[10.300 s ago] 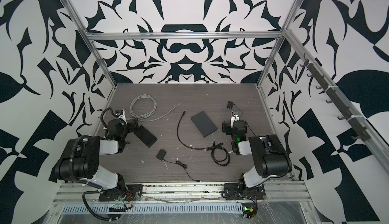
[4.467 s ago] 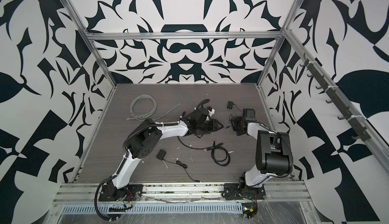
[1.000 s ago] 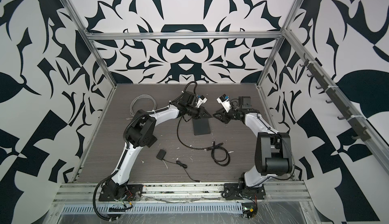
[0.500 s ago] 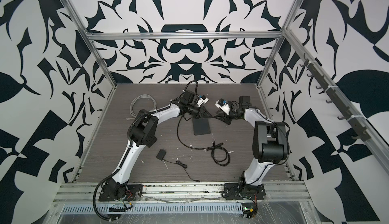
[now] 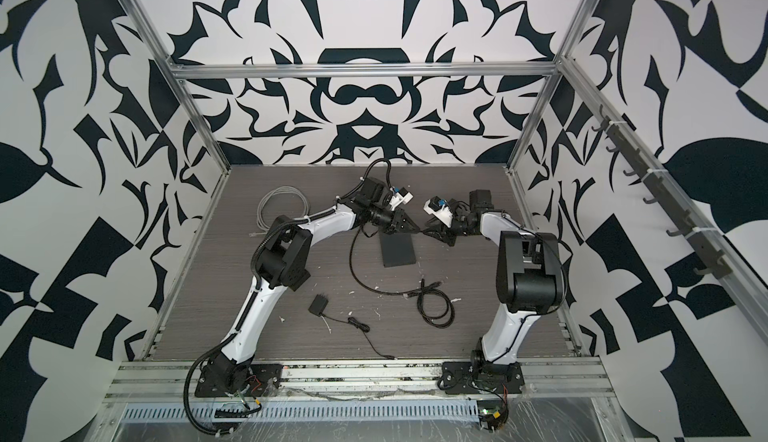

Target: Insert the plug into the switch port

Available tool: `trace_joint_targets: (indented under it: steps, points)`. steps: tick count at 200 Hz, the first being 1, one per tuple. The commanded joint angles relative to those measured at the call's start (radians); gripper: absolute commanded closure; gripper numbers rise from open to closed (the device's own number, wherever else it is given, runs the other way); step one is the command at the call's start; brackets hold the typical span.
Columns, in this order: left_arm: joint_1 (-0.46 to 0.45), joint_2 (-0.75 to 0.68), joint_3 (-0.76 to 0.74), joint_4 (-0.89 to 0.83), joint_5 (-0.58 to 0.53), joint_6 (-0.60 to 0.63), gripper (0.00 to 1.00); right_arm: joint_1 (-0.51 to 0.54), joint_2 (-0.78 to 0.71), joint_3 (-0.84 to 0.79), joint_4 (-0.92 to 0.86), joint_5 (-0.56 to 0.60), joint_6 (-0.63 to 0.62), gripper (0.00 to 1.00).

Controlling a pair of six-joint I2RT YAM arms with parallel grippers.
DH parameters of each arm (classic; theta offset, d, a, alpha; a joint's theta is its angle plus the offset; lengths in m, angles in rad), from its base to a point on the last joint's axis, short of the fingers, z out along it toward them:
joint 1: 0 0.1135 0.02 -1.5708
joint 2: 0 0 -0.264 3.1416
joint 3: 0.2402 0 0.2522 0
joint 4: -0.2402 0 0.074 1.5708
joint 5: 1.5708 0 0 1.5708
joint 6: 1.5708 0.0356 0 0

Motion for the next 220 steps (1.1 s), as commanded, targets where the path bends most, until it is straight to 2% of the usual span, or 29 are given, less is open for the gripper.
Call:
trace_joint_targets:
  steps: [1,87,129,220]
  points:
    - [0.002,0.011,0.02,0.02,0.034,-0.004,0.9,0.017,-0.008,0.036,-0.016,-0.025,-0.026,0.68]
    - [0.002,-0.014,0.028,0.027,0.034,-0.011,0.9,0.03,0.004,0.082,-0.143,0.01,-0.095,0.7]
    - [0.001,-0.02,0.025,0.016,0.032,-0.002,0.91,0.03,0.003,0.084,-0.155,0.024,-0.102,0.74]
    - [0.002,-0.041,0.014,0.048,0.049,-0.023,0.92,0.03,-0.001,0.07,-0.127,0.037,-0.09,0.72]
